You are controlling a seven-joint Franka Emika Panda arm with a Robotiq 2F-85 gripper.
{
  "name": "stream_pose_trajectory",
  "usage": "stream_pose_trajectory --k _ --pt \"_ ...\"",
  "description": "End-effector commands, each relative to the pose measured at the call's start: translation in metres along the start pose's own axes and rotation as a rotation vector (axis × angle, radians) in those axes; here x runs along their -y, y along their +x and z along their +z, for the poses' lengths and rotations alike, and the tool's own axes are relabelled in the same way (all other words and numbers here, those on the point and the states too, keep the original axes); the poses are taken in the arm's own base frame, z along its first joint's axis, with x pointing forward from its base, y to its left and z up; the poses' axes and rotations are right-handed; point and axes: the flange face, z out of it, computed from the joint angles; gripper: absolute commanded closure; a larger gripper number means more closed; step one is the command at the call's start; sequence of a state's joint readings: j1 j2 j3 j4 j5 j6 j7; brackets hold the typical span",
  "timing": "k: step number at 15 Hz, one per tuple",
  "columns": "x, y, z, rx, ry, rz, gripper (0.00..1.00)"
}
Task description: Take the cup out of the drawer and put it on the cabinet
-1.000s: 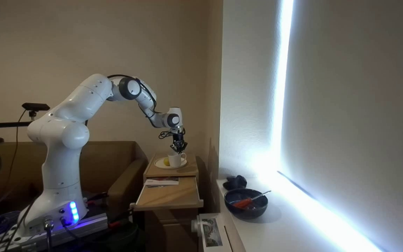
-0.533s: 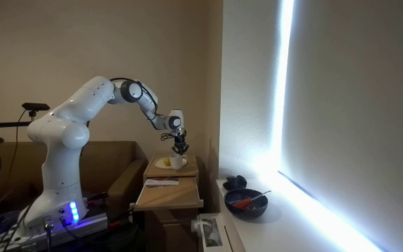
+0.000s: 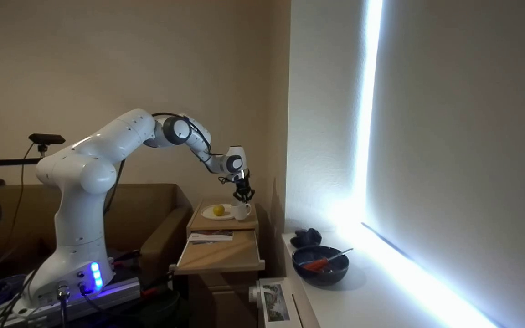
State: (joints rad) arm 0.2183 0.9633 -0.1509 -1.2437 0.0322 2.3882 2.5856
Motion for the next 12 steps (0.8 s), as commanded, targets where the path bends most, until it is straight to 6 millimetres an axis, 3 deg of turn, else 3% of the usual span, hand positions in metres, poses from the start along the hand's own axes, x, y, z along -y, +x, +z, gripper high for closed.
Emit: stream_pose_trajectory --k 1,6,12 --pt "0.019 -0.006 0.005 0.034 0.046 0.100 0.99" --pt "0.032 0.003 0.017 0.054 -0.020 0.240 0.99" --pt "0.029 0.006 0.019 0.044 -0.146 0.343 0.99"
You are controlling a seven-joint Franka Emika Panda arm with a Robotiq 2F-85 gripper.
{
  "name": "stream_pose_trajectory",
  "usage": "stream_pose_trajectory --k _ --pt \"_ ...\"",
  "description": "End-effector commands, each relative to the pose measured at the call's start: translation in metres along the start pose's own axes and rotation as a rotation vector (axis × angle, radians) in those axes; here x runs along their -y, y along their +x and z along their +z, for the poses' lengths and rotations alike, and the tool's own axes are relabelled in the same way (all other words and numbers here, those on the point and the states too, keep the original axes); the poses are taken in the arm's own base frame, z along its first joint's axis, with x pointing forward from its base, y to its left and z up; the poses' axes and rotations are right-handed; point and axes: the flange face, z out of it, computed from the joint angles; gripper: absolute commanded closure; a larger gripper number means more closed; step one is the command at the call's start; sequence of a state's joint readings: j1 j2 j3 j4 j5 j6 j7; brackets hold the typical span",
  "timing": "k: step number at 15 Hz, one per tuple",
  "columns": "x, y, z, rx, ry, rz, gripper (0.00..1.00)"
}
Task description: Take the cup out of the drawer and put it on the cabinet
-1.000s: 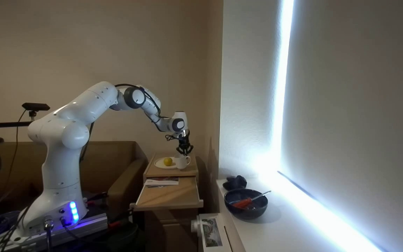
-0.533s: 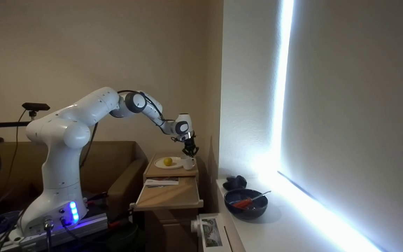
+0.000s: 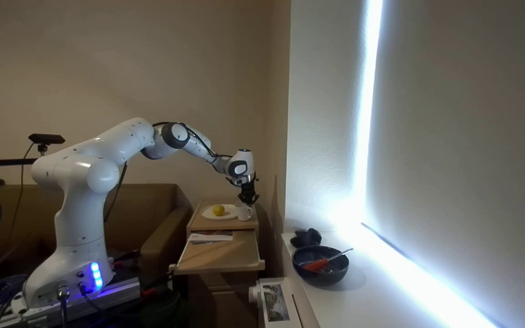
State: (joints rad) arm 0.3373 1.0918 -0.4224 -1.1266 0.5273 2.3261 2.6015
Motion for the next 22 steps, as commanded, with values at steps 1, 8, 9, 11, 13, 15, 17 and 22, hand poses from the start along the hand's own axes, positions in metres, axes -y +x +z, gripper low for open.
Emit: stream_pose_trajectory --k 1,8,9,11,13,15,17,22 --pt "-0.001 -0.002 -0.003 -0.034 -0.060 0.041 0.99" --pt "0.004 0.008 -0.012 -0.150 -0.041 0.072 0.99" --pt "0.002 0.007 -0.012 -0.152 -0.035 0.068 0.99" --pt "-0.004 0.006 -0.008 -0.162 -0.033 0.062 0.99" --pt "-0.012 0.003 0.000 -0.157 -0.038 0.052 0.99" --pt "-0.017 0.001 0.004 -0.156 -0.026 0.041 0.99" --pt "-0.017 -0.001 0.006 -0.147 -0.007 0.040 0.99" --pt "-0.015 -0.001 0.005 -0.143 0.031 0.050 0.99"
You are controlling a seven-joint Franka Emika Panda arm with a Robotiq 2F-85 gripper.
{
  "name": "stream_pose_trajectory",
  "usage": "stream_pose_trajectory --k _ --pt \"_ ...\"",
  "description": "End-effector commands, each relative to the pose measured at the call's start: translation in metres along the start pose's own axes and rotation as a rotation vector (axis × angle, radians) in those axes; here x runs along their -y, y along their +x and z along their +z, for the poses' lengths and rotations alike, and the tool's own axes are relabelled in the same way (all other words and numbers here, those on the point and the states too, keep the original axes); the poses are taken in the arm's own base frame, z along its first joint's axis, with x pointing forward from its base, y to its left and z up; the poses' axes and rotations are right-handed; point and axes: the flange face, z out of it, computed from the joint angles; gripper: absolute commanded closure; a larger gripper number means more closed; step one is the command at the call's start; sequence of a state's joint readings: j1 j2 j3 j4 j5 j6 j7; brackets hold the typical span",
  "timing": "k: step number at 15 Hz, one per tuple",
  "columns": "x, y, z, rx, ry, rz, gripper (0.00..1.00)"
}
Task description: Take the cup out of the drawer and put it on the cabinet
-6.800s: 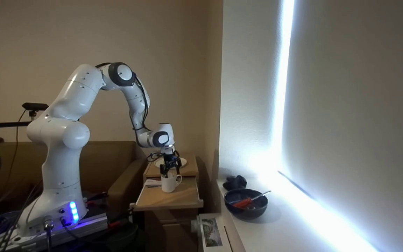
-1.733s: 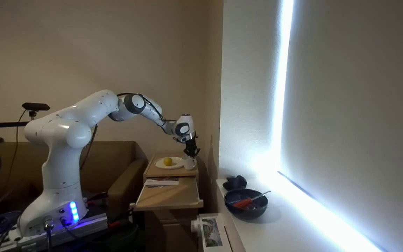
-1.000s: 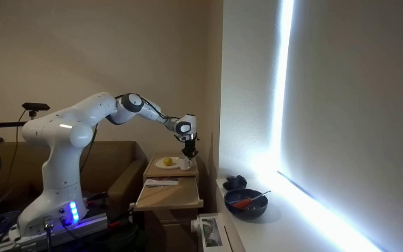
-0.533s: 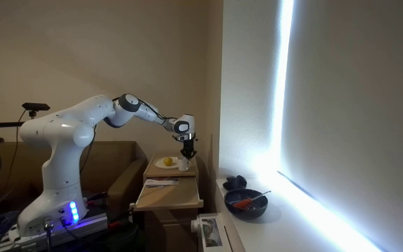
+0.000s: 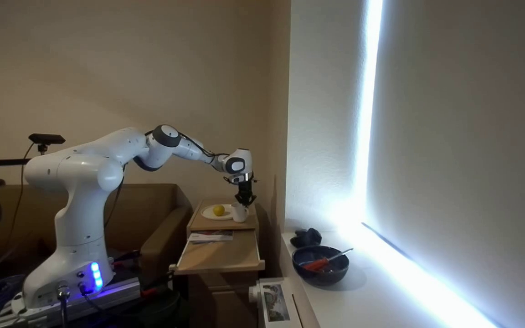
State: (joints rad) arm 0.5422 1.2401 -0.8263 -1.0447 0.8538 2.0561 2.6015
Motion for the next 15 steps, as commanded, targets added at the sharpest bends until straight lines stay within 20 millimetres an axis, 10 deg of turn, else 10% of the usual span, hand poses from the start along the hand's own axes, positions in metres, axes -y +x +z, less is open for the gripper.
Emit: stream_pose_trajectory --k 1,6,15 --pt "0.000 -0.001 0.006 -0.013 0.018 0.004 0.99" --pt "-0.009 -0.005 0.008 -0.003 0.008 -0.005 0.47" --pt "0.001 -0.021 -0.035 0.130 0.160 -0.042 0.00"
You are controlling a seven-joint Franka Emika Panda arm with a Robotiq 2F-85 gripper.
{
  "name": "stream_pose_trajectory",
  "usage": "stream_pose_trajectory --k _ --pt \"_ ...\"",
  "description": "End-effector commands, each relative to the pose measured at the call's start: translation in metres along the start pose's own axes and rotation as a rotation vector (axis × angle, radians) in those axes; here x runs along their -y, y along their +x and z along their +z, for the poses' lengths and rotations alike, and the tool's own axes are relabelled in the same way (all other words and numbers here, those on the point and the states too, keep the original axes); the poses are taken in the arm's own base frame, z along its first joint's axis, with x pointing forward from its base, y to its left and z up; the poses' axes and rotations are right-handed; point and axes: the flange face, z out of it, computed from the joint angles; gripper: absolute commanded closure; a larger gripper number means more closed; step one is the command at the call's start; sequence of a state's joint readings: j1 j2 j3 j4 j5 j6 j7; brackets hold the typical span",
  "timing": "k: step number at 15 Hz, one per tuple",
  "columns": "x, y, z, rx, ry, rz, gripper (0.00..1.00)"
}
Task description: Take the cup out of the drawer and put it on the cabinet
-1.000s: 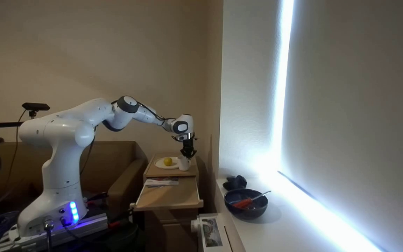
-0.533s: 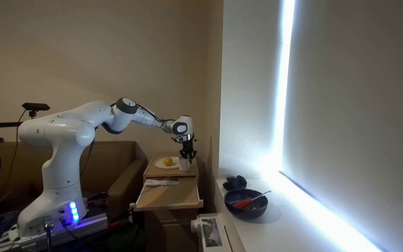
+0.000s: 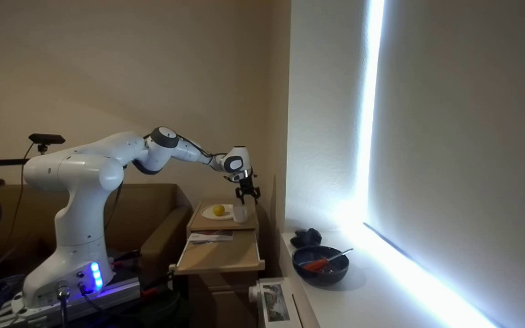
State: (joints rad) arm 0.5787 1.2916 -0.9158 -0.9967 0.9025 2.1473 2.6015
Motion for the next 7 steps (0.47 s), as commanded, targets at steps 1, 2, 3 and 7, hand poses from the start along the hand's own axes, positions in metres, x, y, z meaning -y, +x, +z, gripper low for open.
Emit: stream_pose_trajectory --k 1,2,3,7 --pt "0.015 -0.002 -0.026 0.030 0.066 -0.012 0.00" --pt "0.014 -0.004 -0.037 0.043 0.064 -0.035 0.00" --pt "0.013 -0.005 -0.051 0.066 0.065 -0.066 0.00" --pt "0.016 0.001 -0.114 0.219 -0.025 -0.203 0.00"
